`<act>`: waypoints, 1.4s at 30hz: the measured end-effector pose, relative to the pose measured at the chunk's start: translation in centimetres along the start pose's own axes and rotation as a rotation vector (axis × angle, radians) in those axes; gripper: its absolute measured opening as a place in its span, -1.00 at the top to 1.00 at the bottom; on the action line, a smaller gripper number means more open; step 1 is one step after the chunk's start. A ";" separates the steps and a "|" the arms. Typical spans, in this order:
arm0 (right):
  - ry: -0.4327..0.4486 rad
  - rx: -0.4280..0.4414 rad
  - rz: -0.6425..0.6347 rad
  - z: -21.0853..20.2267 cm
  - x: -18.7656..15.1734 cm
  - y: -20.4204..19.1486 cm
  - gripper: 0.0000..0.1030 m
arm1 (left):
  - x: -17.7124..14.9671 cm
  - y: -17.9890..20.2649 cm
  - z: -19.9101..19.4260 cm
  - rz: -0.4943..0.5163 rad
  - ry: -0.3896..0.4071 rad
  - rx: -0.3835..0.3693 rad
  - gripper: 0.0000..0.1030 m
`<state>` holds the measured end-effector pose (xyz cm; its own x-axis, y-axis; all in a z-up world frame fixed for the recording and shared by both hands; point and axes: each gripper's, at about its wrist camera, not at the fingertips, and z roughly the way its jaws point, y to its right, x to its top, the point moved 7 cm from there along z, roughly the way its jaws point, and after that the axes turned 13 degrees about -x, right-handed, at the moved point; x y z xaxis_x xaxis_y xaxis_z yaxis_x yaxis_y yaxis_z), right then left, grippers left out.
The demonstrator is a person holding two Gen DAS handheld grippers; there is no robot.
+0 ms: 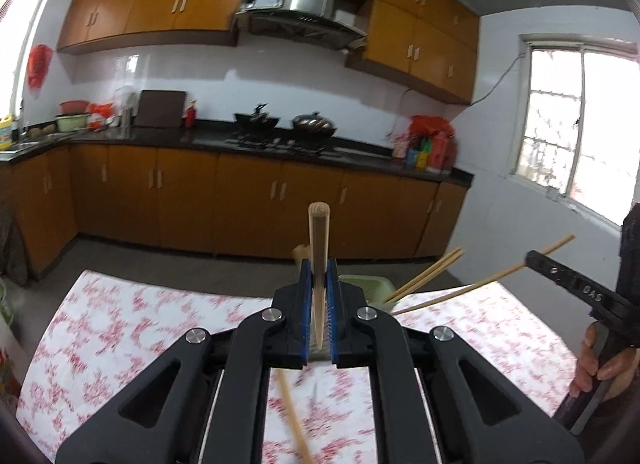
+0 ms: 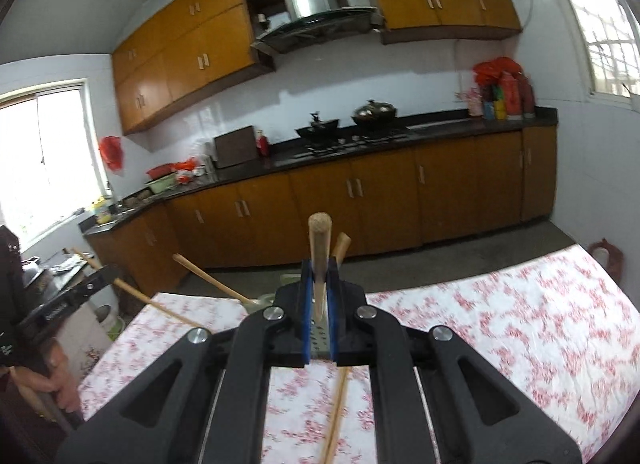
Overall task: Organize utensils
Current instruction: 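Lift both chopsticks over the green holder and open both grippers to drop them in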
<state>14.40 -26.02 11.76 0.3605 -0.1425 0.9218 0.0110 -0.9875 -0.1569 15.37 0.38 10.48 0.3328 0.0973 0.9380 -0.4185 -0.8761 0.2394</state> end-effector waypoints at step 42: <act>-0.028 -0.096 -0.013 5.3 0.8 -0.8 0.65 | 2.5 -2.3 4.4 -0.067 0.058 0.106 0.82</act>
<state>19.60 -25.00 10.76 0.3866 -0.1292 0.9131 -0.0731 -0.9913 -0.1093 20.91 0.51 11.13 0.3067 0.1815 0.9343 -0.3044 -0.9114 0.2770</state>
